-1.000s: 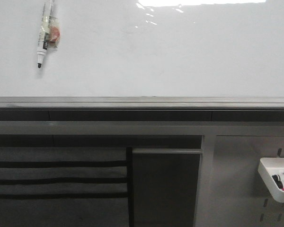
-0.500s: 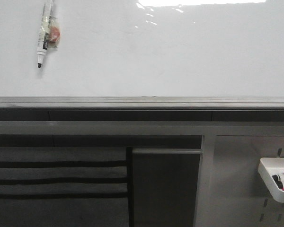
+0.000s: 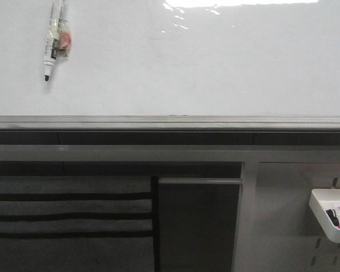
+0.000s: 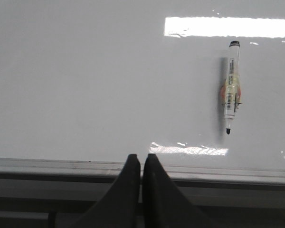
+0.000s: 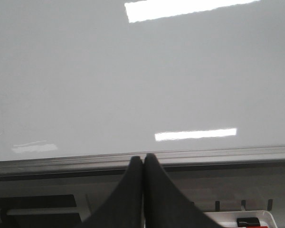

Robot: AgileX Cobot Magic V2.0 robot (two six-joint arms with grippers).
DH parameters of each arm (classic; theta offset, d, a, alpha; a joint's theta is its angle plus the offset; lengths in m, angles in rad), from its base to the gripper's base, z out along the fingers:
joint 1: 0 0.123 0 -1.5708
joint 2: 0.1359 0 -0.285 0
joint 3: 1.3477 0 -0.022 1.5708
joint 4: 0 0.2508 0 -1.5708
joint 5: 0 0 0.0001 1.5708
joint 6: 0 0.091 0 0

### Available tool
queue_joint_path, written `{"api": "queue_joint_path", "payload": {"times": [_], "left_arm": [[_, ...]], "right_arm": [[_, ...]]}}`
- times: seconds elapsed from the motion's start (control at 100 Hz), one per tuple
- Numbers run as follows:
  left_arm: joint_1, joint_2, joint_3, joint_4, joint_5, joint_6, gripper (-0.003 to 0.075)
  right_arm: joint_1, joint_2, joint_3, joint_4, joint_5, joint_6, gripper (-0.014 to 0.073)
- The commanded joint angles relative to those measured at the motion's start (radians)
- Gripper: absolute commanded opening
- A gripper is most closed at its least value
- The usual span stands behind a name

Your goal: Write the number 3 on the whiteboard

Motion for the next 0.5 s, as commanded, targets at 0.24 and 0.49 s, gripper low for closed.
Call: {"api": "queue_joint_path", "payload": {"times": [0.24,0.49], "left_arm": [[0.001,0.097,-0.398,-0.012,0.256,-0.002,-0.0018],[0.001,0.269,-0.56,0.039,0.296,0.0,-0.0018]], "right_arm": [[-0.007,0.129,-0.395,-0.009,0.265,-0.011,-0.0074],[-0.007,0.352,-0.636,-0.009,0.38,-0.011,-0.0074]]}}
